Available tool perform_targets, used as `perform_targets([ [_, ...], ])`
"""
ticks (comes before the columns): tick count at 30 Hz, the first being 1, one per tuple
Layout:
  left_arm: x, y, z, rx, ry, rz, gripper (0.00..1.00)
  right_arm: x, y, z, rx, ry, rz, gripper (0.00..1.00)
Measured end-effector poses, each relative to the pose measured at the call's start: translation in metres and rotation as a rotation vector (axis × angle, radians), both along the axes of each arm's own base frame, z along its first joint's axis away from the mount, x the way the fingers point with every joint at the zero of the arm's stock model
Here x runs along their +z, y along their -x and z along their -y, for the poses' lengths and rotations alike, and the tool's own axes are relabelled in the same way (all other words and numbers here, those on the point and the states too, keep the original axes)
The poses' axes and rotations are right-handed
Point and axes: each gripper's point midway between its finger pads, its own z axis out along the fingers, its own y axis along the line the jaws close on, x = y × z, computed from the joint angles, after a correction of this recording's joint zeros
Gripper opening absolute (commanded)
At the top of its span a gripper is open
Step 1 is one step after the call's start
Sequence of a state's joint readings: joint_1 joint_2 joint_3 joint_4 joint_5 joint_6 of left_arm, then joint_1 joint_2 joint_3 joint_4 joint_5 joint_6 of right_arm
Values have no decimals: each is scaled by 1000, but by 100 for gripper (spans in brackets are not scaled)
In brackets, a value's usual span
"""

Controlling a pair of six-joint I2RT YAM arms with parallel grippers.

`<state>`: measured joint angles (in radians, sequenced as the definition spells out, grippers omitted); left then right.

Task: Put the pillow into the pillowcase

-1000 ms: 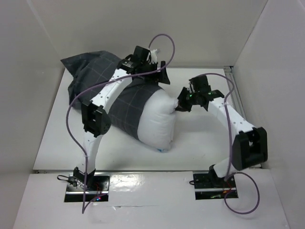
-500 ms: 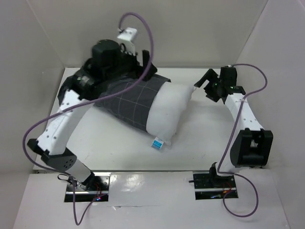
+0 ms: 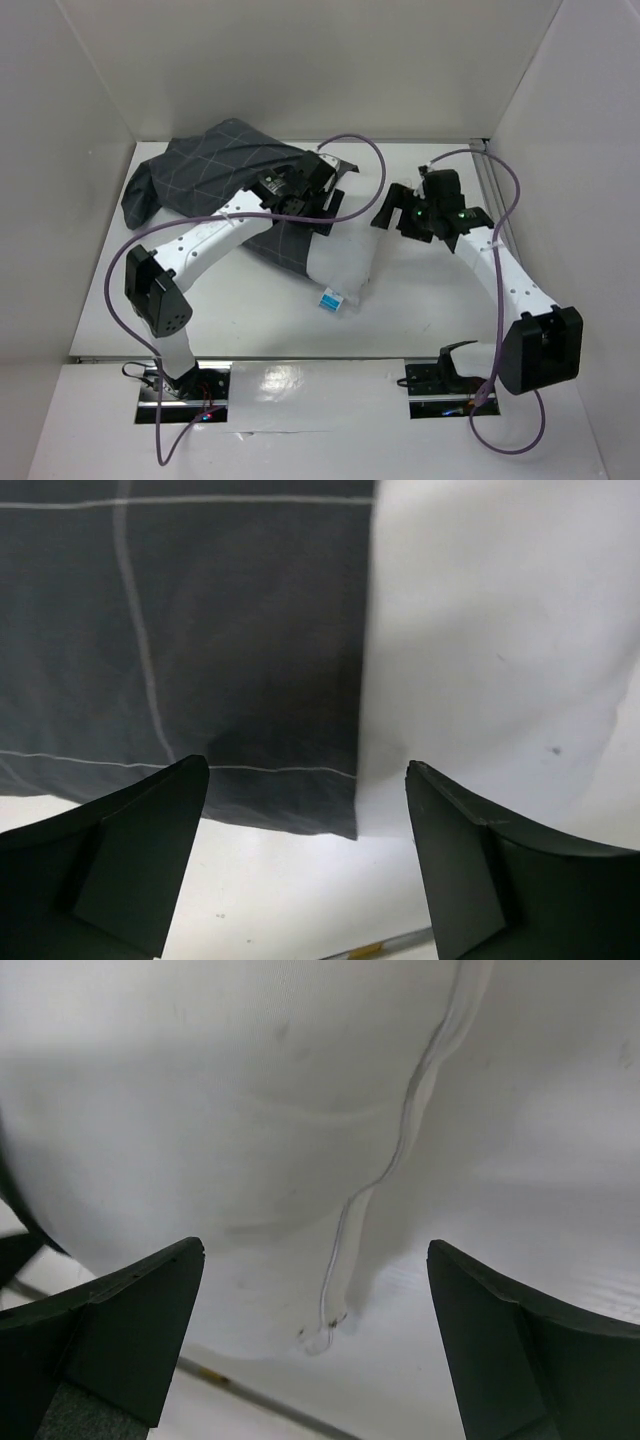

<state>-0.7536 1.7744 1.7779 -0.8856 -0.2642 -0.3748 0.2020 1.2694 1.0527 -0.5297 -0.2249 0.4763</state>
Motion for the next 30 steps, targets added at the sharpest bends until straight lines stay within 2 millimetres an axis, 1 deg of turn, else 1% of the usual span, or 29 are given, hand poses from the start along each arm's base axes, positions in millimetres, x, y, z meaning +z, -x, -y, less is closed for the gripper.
perform_targets([
  [1,1,-1,-2,11,-5,9,91,-6,5,-5,20,2,-17,100],
  [2,2,-4,-4,28,-12,22,86,-11,12,-11,46,0,-36,100],
  [4,3,-7,-8,58,-19,36,80,-18,21,-21,90,-8,-55,100],
  [5,4,-9,-10,68,-27,43,72,-21,25,-25,108,-14,-65,100],
  [7,4,-12,-15,89,-37,53,61,-27,30,-33,143,-31,-77,100],
  [8,4,-14,-17,96,-38,56,48,-30,31,-36,152,-37,-82,100],
  [11,1,-22,-21,117,-41,61,16,-42,28,-43,178,-56,-98,100],
  [13,-1,-27,-23,120,-48,54,0,-50,24,-50,195,-73,-111,98],
  [14,-2,-29,-22,119,-47,51,0,-53,21,-52,202,-81,-115,84],
  [16,1,-30,-18,107,-31,41,0,-56,17,-59,218,-104,-113,60],
  [17,6,-31,-15,97,-12,40,0,-56,14,-63,226,-121,-107,32],
  [18,14,-31,-8,78,21,36,0,-55,11,-66,229,-135,-102,21],
  [19,24,-31,-1,56,55,36,0,-53,6,-70,230,-148,-101,12],
  [21,52,-31,18,-6,157,58,0,-42,-11,-75,226,-157,-82,0],
  [22,65,-31,26,-38,201,70,0,-34,-21,-77,224,-157,-62,0],
  [24,96,-31,43,-103,305,100,0,-9,-42,-81,217,-162,-10,0],
  [26,129,-35,54,-150,394,134,0,27,-59,-84,217,-176,74,0],
  [27,145,-38,61,-175,442,160,0,50,-67,-84,215,-184,131,0],
  [28,160,-40,68,-203,495,178,0,72,-71,-83,208,-192,185,0],
  [30,180,-37,82,-258,590,179,0,104,-70,-78,186,-205,275,0],
])
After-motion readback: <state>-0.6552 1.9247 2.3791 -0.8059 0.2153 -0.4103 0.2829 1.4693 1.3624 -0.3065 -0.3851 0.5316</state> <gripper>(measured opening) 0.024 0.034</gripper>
